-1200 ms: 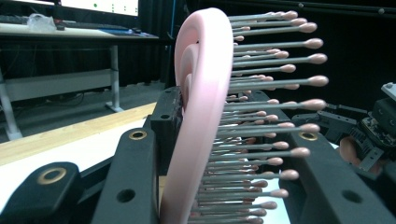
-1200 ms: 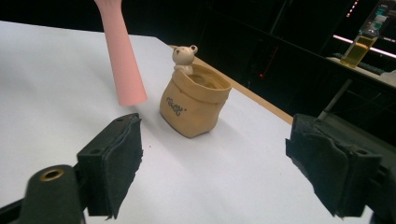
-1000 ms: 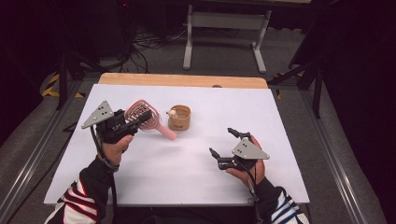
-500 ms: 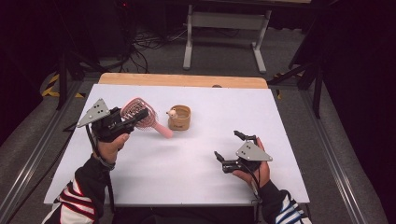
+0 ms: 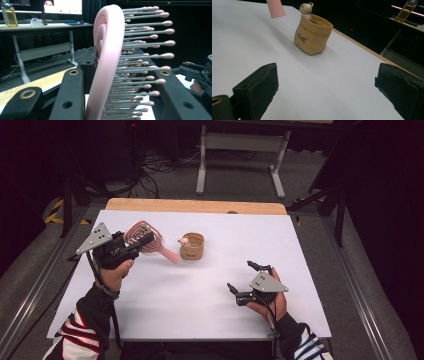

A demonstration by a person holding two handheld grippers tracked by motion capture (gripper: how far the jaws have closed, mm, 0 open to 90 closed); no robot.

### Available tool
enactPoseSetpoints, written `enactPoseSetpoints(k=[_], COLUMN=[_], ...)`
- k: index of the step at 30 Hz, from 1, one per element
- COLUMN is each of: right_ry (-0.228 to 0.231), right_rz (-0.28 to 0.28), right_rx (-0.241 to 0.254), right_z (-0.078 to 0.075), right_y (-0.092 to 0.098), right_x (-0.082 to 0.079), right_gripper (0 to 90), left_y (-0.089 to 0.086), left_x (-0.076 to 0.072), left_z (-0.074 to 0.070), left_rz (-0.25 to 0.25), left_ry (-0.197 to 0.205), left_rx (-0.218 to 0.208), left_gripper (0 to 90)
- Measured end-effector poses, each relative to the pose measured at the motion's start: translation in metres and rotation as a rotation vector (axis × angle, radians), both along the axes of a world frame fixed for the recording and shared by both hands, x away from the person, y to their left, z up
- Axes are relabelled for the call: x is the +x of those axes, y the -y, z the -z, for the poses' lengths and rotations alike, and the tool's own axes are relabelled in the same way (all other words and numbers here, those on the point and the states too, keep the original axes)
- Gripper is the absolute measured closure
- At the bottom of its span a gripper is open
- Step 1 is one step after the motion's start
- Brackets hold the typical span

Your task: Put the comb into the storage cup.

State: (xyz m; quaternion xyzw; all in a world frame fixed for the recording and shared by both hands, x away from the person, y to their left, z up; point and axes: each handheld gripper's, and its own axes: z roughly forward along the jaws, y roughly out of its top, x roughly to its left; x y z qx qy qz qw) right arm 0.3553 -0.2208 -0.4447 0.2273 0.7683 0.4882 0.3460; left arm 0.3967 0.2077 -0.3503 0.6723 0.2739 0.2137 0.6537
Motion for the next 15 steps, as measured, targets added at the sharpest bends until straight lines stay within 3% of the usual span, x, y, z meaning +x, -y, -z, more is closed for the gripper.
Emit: enactPoseSetpoints(k=[15], right_ry=[-0.007], right_rz=[-0.005], right_rx=[-0.008], right_z=[0.001], right_y=[-0.003], right_x=[0.000], right_gripper=[5.3], left_y=[-0.001], left_x=[0.014], left_z=[-0.024], left_rz=[-0.046], left_ry=[0.050], left_rx=[0.027], left_gripper=[61.6])
